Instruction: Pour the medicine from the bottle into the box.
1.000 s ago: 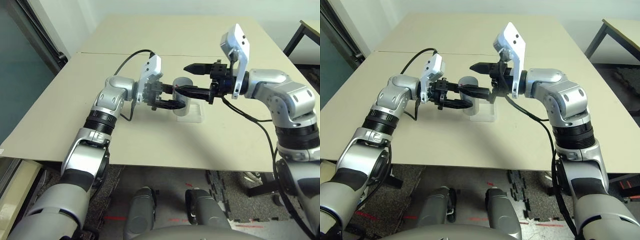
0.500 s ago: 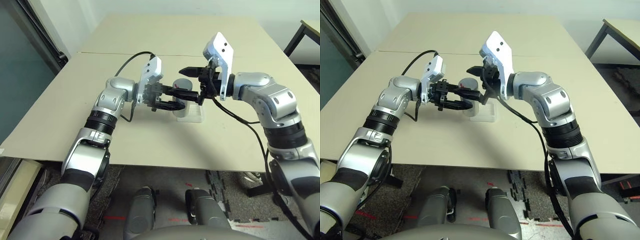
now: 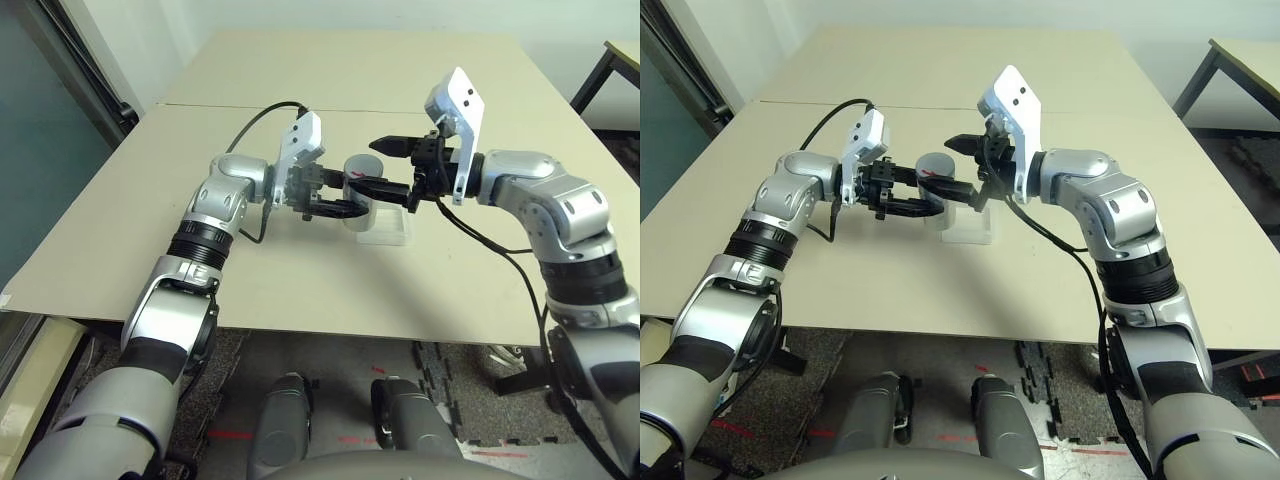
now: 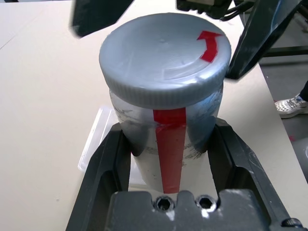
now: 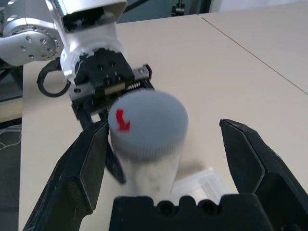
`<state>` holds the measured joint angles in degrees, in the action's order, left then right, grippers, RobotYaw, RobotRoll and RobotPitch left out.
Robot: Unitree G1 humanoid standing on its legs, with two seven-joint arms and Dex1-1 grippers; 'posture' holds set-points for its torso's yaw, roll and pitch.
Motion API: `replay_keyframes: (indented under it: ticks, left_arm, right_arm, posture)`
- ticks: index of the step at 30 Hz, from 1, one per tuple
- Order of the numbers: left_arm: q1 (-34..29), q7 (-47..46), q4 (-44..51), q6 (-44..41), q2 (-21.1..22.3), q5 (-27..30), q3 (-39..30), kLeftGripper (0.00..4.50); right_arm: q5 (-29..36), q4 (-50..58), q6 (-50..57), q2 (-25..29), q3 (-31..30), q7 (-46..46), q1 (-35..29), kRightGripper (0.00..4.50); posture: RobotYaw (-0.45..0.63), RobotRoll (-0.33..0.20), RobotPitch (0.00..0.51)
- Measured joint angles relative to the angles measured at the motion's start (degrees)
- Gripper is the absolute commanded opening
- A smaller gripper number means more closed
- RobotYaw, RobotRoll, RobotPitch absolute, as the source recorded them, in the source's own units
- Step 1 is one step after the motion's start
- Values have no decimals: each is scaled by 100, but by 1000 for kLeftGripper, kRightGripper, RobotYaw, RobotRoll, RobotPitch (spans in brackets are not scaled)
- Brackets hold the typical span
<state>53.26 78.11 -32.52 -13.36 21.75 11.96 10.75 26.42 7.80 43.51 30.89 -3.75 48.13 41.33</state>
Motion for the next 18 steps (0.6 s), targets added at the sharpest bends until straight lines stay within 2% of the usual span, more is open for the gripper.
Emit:
replay_keyframes:
  ticks: [5, 12, 18]
  left_arm:
    - [-12, 106, 0, 9, 107, 2, -26, 2458]
    - [-19, 111, 0, 15, 94, 2, -26, 2458]
    - [-23, 108, -13, 50, 94, 1, -27, 2458]
  right_arm:
    - [-20, -267, 65, 493, 693, -266, -18, 4500]
    - [-7, -400, 55, 671, 730, -264, -31, 4500]
    - [325, 55, 393, 639, 659, -32, -340, 4500]
  posture:
    - [-33, 0, 92]
    - [-36, 0, 93]
    - [-36, 0, 93]
